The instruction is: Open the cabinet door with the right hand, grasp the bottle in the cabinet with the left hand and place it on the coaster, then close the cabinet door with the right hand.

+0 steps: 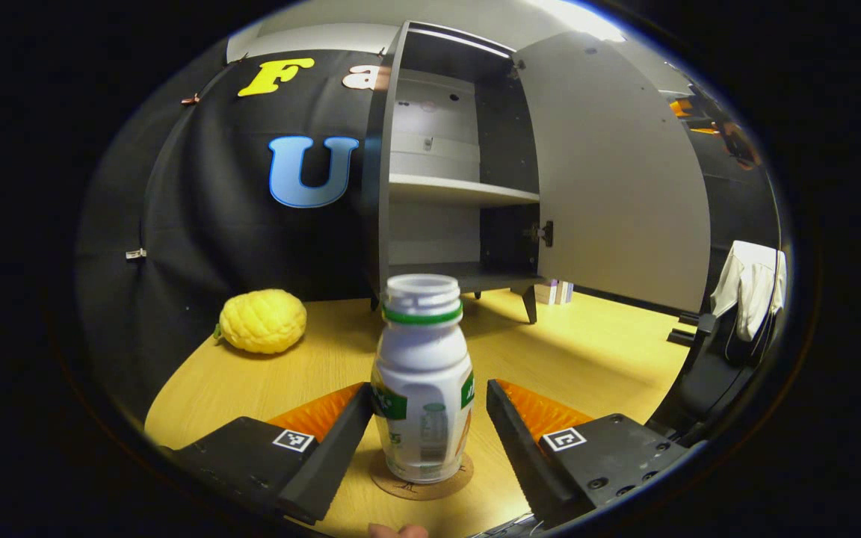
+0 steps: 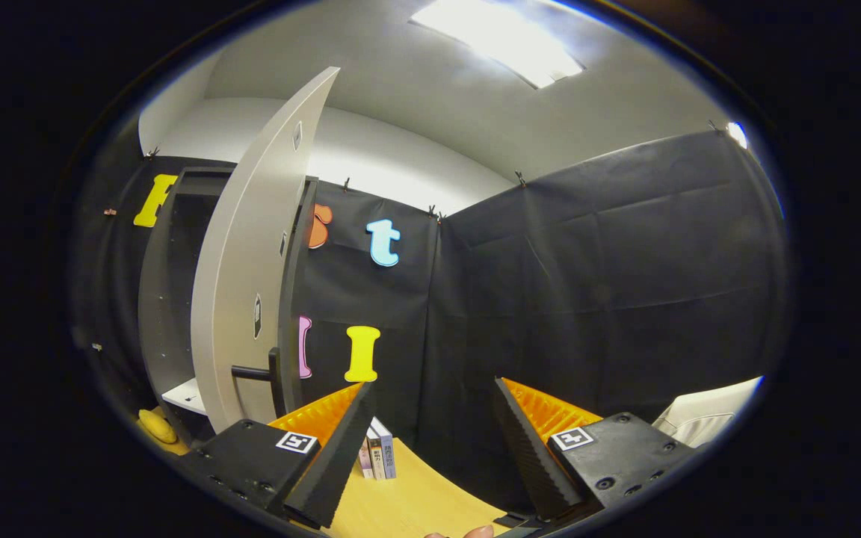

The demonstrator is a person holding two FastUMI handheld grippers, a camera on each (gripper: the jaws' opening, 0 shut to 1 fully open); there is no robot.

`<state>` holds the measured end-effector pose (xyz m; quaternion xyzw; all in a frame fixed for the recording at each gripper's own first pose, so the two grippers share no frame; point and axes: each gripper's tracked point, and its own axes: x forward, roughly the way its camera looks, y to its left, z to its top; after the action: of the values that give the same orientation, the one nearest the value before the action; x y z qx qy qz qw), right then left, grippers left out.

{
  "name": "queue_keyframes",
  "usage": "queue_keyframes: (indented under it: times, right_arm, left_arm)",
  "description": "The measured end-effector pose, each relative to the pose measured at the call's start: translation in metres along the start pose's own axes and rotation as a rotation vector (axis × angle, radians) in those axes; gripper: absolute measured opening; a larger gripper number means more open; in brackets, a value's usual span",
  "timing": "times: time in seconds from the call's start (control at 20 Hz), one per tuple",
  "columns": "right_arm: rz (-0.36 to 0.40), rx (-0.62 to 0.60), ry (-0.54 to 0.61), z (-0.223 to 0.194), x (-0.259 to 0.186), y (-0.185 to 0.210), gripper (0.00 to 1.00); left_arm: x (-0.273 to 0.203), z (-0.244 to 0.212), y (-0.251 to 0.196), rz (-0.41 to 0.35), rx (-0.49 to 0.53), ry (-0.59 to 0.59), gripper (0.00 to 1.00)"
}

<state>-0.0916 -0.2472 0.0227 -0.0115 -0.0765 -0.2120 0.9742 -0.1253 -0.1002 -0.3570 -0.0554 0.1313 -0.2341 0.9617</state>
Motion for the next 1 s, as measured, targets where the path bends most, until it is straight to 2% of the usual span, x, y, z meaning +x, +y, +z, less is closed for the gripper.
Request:
queue_keyframes:
  times: [0.15, 0.25, 0.35, 0.45, 0.7, 0.85, 1.0]
  right_arm:
    - [0.009, 0.020, 0.029, -0.006, 0.004, 0.002, 0.97]
    - [0.020, 0.036, 0.056, -0.012, 0.007, 0.004, 0.97]
    - [0.050, 0.051, 0.084, -0.017, 0.010, 0.011, 0.97]
    - [0.083, 0.052, 0.113, -0.025, 0.011, 0.017, 0.97]
    - [0.147, 0.079, 0.163, -0.036, 0.019, 0.025, 0.97]
    - [0.177, 0.096, 0.173, -0.038, 0.024, 0.030, 0.97]
    - [0.221, 0.111, 0.189, -0.041, 0.024, 0.043, 0.98]
  left_arm:
    - [-0.015, 0.029, 0.005, 0.051, -0.023, -0.008, 0.95]
    - [-0.024, 0.054, 0.003, 0.052, -0.032, -0.021, 0.95]
    - [-0.034, 0.083, 0.001, 0.053, -0.017, -0.040, 0.95]
    - [-0.042, 0.109, 0.009, 0.088, -0.017, -0.047, 0.95]
    - [-0.072, 0.194, 0.035, 0.252, -0.087, -0.121, 0.95]
    - [-0.092, 0.238, 0.055, 0.370, -0.037, -0.169, 0.95]
    - [-0.097, 0.268, 0.064, 0.423, 0.010, -0.189, 0.95]
